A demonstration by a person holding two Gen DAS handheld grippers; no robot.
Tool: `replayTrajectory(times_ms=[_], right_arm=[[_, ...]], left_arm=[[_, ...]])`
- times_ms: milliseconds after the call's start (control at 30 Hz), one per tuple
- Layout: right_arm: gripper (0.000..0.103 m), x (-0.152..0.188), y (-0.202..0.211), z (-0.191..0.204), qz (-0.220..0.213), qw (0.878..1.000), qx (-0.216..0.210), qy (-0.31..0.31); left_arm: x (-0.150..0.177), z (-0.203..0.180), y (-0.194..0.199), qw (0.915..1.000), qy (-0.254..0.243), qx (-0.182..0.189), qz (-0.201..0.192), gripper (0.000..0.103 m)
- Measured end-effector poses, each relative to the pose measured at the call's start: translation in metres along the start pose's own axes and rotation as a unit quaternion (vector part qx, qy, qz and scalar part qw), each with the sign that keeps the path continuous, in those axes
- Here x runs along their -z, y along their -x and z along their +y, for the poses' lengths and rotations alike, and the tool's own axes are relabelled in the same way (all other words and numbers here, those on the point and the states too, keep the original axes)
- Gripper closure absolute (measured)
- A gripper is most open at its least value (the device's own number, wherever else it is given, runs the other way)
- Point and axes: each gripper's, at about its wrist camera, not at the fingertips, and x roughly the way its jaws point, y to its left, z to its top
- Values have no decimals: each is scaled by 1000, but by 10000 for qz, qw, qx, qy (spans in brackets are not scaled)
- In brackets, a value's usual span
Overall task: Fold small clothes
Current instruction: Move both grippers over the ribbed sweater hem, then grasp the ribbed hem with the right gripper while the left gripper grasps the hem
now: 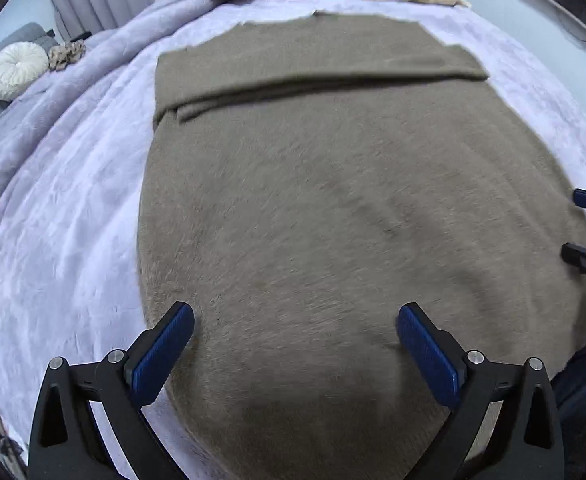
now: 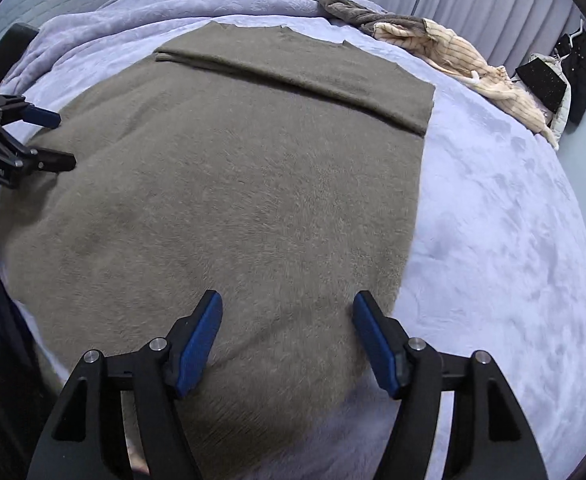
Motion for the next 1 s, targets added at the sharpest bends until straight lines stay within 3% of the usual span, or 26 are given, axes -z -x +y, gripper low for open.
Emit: replayTrajectory(times_ms=[100, 167, 233, 300, 500, 633, 767, 833, 900, 1000], right_arm=[[31, -22, 8, 23, -450, 9982, -346, 184], [31, -33, -6, 41, -402, 9972, -483, 396], [31, -33, -30, 55, -76, 9972, -415, 618], [32, -19, -43, 59, -24, 9967, -269, 769], [32, 27, -18, 37, -194, 9984, -372, 377], [28, 46, 6, 36, -23, 9991, -139, 394], [28, 56, 26, 14, -69, 9994, -164, -300], [28, 64, 24, -2, -21, 9969, -249, -742], [28, 72, 13, -15, 142, 9918, -485, -1176], [26, 74, 2, -22, 28, 9840, -885, -1548]], left_arm=[[-6, -23, 8, 9993, -155, 130, -300, 1], [-9, -32, -8, 9996, -277, 12, -106, 1], [-2, -31, -24, 9993, -309, -135, 184, 1], [8, -23, -25, 9995, -238, -116, 195, 0], [44, -6, 1, 9999, -55, -34, 150, 0], [63, 17, 27, 9986, 529, 23, -44, 0], [89, 59, 37, 9912, 1310, 185, -38, 0], [100, 74, 31, 9837, 1679, 637, 97, 0], [107, 78, 21, 9753, 1896, 1097, 274, 0], [105, 64, 14, 9757, 1834, 1155, 324, 0]])
